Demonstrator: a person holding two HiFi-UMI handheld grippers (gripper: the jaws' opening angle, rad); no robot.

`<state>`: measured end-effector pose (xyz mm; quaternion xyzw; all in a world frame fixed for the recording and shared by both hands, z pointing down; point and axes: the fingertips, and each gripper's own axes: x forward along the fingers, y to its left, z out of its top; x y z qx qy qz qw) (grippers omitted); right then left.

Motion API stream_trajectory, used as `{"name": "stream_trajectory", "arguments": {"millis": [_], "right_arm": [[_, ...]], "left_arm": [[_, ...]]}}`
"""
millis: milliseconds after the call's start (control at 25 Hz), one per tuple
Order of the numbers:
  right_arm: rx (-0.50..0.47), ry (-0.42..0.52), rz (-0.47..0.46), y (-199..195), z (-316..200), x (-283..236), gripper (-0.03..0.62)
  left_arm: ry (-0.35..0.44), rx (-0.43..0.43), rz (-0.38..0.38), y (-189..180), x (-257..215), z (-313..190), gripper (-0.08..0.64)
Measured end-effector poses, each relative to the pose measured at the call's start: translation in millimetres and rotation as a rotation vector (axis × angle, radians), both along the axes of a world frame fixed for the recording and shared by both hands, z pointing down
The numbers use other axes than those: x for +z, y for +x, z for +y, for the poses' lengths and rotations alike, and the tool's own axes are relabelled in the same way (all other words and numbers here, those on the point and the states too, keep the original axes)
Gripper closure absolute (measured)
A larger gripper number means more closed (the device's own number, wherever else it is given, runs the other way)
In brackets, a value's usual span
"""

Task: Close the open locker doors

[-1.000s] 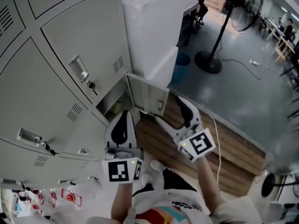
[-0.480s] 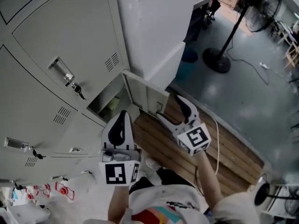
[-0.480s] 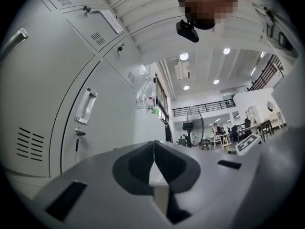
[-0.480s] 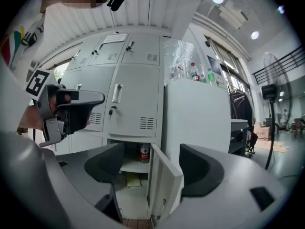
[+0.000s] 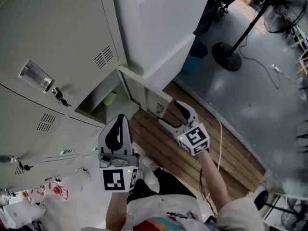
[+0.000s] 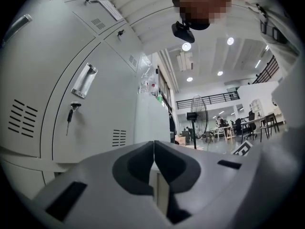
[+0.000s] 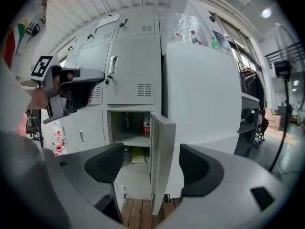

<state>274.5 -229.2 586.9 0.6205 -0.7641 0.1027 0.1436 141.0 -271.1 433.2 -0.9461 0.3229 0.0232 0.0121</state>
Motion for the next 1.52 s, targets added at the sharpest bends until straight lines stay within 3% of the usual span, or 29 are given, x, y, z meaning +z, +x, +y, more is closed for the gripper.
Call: {"name": "stream_trajectory", "arguments": {"millis": [360,560,680,1040,1520], "right_arm": [[-0.06,-0.167,-0.02,5,-17,102,0.252],[-0.087,-0.239,-0.029,3,-16,132,0.252],[-0.099,-0.254,-0.032,3,-16,138,0.252],[-0.108,-0.249,-0.064,-11,-13,138,0.252],[-0.28,-0.268,-0.053,-72,-6,138,0.252]], "left_arm": [[-0.044,-0.04,-0.037,8,39,-12,0.554],[-0.065,-0.053,-0.063,5,53,-10,0.554],[-0.107,-0.079,-0.053,3,57,-10,0.554],[-0.135,-0.119,-0.066,-12,68,-10,0.554],[-0.146,-0.21,-0.06,-48,71,-18,0.554]]}}
